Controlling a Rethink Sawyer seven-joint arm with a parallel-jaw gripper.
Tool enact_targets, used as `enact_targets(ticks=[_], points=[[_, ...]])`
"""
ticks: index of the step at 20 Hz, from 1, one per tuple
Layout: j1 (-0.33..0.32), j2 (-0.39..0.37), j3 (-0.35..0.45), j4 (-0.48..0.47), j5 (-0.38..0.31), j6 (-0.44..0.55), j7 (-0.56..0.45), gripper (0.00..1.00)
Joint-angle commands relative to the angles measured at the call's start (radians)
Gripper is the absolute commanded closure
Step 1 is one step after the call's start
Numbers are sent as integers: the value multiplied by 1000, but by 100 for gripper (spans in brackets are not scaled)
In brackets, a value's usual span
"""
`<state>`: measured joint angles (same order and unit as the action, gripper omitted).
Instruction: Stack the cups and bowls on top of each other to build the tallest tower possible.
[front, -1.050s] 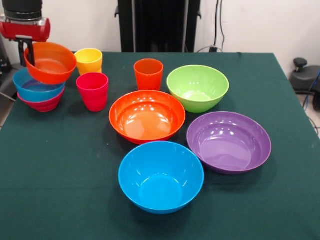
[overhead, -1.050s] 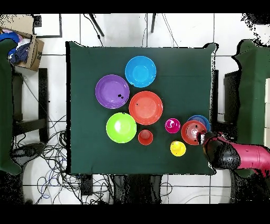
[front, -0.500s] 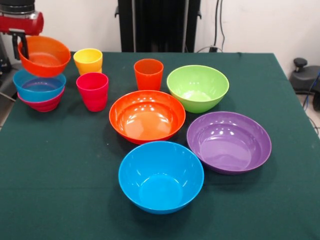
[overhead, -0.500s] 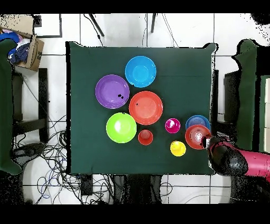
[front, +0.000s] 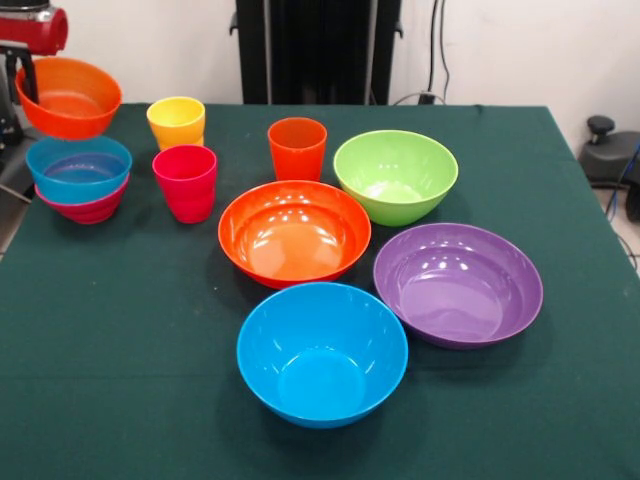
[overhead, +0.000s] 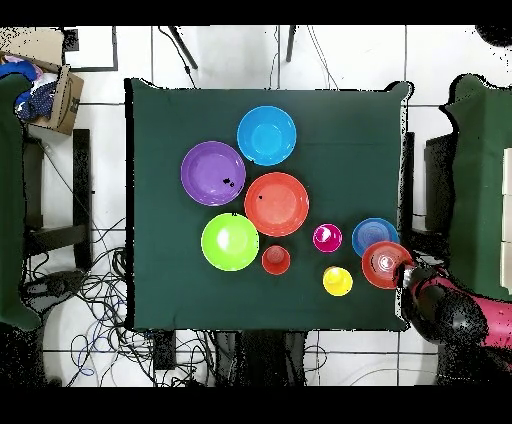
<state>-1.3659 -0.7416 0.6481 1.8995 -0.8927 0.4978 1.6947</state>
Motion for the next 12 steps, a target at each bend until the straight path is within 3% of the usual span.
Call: enact_targets(ticks=[1,2,3,6,8,12], points=[[49,22,48,4,-26,73,-220,100],[49,23,48,2,-24,74,-217,100],[48,25,47,2,-15,75,-206,0],[14,24,86,18,39,67,-201,0],[16,13,96,15,65,116,-230,0],[8,8,103,21,70,114,-234,0]])
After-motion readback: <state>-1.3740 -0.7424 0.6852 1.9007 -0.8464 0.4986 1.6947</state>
